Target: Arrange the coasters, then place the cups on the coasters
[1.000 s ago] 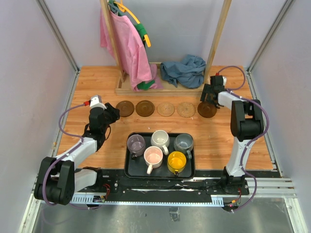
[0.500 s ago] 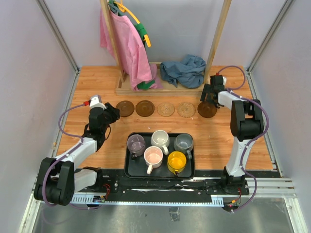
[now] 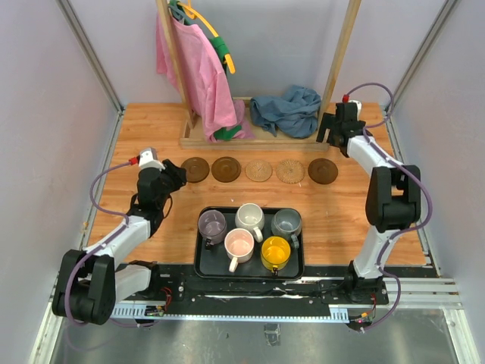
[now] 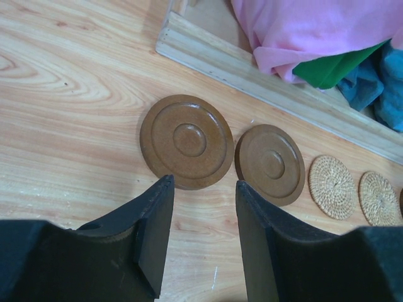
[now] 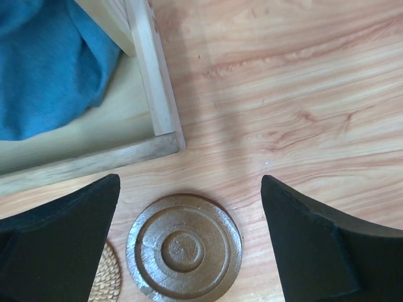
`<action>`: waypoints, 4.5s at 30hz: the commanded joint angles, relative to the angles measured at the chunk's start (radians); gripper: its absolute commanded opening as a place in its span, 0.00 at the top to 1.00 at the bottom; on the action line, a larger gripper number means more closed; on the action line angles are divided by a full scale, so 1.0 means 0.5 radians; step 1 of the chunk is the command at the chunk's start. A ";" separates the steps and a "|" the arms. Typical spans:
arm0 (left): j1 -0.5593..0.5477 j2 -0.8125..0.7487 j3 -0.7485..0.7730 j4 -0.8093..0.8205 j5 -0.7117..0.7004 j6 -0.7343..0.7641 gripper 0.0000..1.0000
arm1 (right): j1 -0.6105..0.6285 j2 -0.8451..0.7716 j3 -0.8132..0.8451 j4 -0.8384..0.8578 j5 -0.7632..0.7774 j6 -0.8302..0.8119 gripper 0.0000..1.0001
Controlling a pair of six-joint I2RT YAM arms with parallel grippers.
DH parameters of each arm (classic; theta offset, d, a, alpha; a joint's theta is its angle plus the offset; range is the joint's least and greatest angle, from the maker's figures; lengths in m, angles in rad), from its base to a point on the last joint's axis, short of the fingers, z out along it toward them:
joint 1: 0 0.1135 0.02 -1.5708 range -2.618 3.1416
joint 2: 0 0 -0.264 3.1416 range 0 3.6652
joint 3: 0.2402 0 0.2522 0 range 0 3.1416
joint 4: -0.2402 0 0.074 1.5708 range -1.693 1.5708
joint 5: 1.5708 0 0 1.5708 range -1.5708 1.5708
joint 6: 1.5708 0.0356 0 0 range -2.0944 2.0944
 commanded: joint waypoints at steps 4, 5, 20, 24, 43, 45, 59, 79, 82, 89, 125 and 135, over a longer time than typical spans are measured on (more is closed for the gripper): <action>0.016 -0.122 0.000 0.051 0.022 -0.002 0.52 | 0.023 -0.443 -0.325 -0.036 -0.063 0.033 0.04; 0.016 -0.139 -0.003 0.045 0.025 0.005 0.52 | 0.024 -0.503 -0.378 -0.046 -0.083 0.042 0.04; -0.252 -0.304 0.035 -0.243 -0.210 0.130 0.51 | 0.219 -1.490 -1.011 -0.426 -0.208 0.158 0.06; -0.319 -0.300 0.021 -0.306 -0.217 0.109 0.50 | 0.426 -1.692 -1.062 -0.637 -0.236 0.130 0.08; -0.543 -0.457 -0.035 -0.442 -0.253 0.087 0.00 | 0.938 -2.344 -1.424 -1.121 -0.569 0.338 0.19; -0.549 -0.453 -0.034 -0.450 -0.251 0.076 0.00 | 1.000 -2.339 -1.448 -1.124 -0.568 0.361 0.20; -0.571 -0.408 -0.045 -0.451 -0.211 0.066 0.00 | 1.382 -2.129 -1.485 -1.039 -0.371 0.435 0.24; -0.573 -0.384 -0.093 -0.418 -0.200 0.053 0.00 | 1.447 -1.842 -1.519 -0.916 -0.272 0.471 0.39; -0.571 -0.380 -0.098 -0.417 -0.206 0.054 0.00 | 1.452 -1.817 -1.523 -0.906 -0.275 0.471 0.40; -0.573 -0.366 -0.108 -0.400 -0.207 0.048 0.00 | 1.460 -1.728 -1.545 -0.841 -0.255 0.454 0.43; -0.573 -0.274 -0.108 -0.363 -0.195 0.030 0.00 | 1.461 -1.351 -1.462 -0.610 -0.172 0.361 0.77; -0.571 -0.276 -0.110 -0.376 -0.197 0.026 0.00 | 1.474 -1.429 -1.492 -0.621 -0.090 0.341 0.99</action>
